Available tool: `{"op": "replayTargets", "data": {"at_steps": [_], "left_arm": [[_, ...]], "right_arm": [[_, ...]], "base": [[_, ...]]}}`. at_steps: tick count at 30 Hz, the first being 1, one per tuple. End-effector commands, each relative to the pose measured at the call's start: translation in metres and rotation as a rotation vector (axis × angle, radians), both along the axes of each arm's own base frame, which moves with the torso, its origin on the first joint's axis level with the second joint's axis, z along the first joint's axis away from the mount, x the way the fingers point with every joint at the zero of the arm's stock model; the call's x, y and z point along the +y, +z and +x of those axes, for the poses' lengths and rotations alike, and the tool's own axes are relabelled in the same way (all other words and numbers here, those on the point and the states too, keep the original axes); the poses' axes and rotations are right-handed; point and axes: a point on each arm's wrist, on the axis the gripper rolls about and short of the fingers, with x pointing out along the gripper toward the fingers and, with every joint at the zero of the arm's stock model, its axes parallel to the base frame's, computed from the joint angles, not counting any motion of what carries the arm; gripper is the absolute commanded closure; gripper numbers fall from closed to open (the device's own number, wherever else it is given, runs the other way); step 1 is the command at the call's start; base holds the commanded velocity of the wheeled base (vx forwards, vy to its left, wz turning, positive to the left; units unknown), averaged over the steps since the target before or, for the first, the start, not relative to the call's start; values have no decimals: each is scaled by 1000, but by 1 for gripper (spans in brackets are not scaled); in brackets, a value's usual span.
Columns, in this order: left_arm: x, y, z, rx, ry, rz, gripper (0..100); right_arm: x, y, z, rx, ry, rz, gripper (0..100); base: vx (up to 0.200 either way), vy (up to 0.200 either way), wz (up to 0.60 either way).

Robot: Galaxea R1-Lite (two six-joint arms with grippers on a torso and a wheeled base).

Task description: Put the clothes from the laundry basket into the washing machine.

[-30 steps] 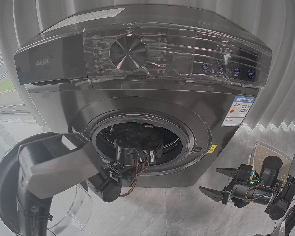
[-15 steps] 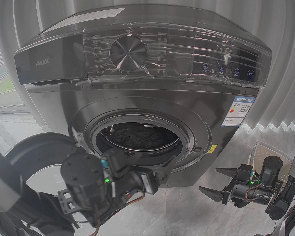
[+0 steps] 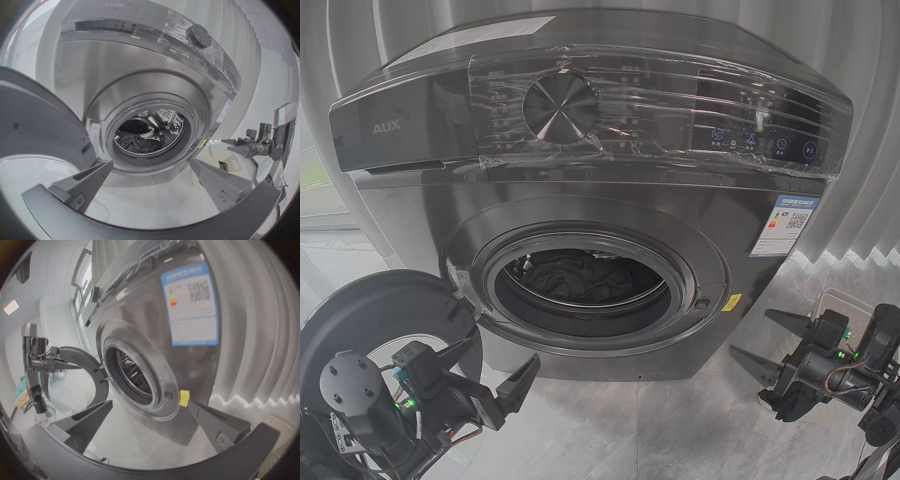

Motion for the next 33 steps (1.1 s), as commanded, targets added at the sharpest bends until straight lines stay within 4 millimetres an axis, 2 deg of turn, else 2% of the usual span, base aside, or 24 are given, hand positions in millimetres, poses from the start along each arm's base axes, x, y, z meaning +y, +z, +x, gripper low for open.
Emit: {"op": "replayTargets", "data": {"at_steps": [1,8,12,13,17,20,23,24,29,33], "left_arm": [[18,3,-9,-22,32,-4,0],[28,-7,-19,-6,26,14,0],[29,-10,-21,3,24,27,0],[29,-10,-21,9,24,20,0],[29,-10,-22,10,24,21,0],[29,-10,-21,11,27,20,0],[30,-10,-21,9,29,13,0],[31,-10,-20,11,35,17,0],[31,-11,-20,12,41,21,0],[31,-11,-20,11,50,23,0]], "right_arm": [[-12,19,-13,-86,-57,48,0],[-23,36,-26,-160,-95,104,0],[-27,38,-28,-165,-108,103,0],[-33,39,-34,-151,-133,93,0],[-37,38,-45,-115,-134,73,0],[-45,40,-66,-109,-152,56,0],[-55,40,-80,-108,-268,39,0],[-59,34,-90,-65,-314,18,0],[-68,18,-117,25,-332,-35,0],[-73,20,-133,-23,-348,-1,0]], "base": [[0,0,0],[0,0,0],[0,-200,0],[0,-200,0],[0,-200,0],[0,0,0],[0,0,0],[0,0,0],[0,0,0],[0,0,0]]}}
